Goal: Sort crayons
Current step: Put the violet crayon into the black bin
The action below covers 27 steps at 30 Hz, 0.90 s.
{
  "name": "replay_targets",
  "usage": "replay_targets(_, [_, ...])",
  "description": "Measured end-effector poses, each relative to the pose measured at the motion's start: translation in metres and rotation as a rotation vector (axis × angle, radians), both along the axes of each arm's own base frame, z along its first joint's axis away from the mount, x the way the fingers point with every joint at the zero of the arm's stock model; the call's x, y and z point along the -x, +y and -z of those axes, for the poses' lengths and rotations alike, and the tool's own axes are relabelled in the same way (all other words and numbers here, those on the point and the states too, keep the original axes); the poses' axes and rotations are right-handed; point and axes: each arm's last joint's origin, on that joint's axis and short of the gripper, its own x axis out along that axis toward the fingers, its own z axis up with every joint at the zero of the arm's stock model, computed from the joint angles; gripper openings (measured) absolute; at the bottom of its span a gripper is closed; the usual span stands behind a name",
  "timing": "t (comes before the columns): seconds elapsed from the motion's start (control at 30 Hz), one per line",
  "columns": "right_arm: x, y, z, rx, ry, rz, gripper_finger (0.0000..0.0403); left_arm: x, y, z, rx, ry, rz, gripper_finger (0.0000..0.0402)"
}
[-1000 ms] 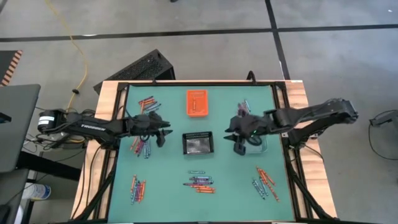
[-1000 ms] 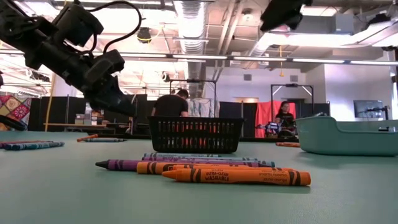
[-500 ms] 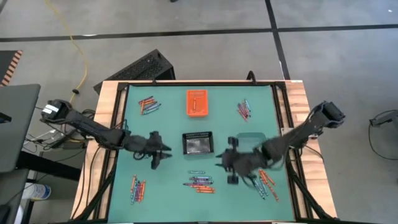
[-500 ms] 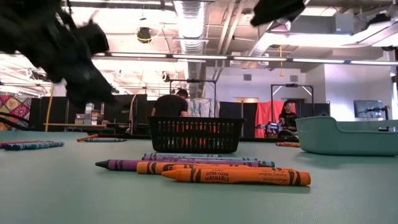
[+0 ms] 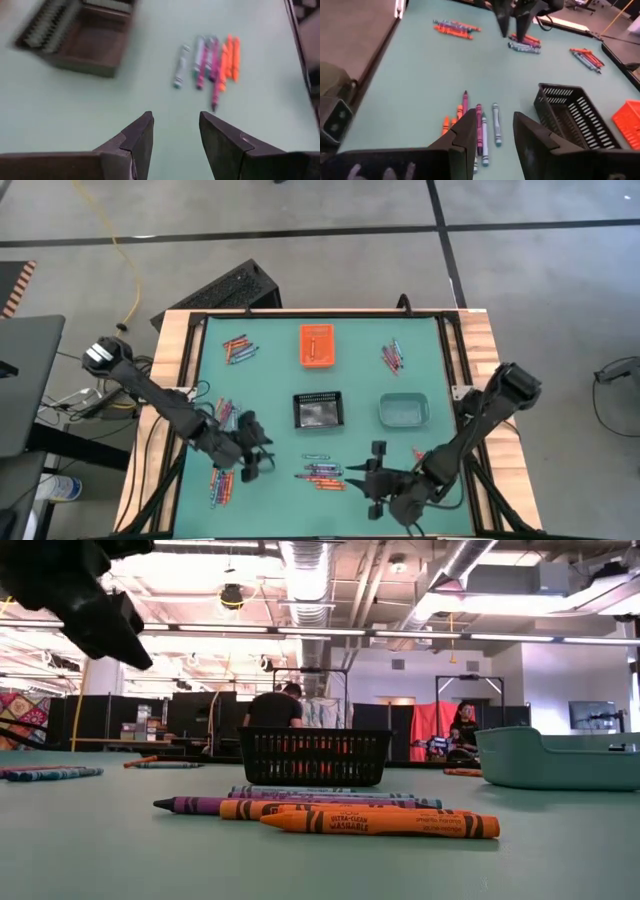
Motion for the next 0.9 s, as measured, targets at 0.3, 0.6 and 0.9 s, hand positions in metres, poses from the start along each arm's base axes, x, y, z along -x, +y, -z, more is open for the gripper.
replay_targets(0.3, [-0.016,-0.007,0.011,0.035,0.041,0.001,0.0128,-0.065,-0.052,0.022,-0.158,0.099,0.395,0.0148])
replay_targets(0.6, [-0.013,-0.002,0.007,0.055,0.044,-0.048,0.0128,-0.107,-0.062,0.046,-0.239,0.115,0.412,0.0148])
replay_targets(0.9, [-0.009,0.005,0.017,0.049,0.067,-0.052,0.0128,-0.118,-0.047,0.054,-0.182,0.183,0.383,0.0148])
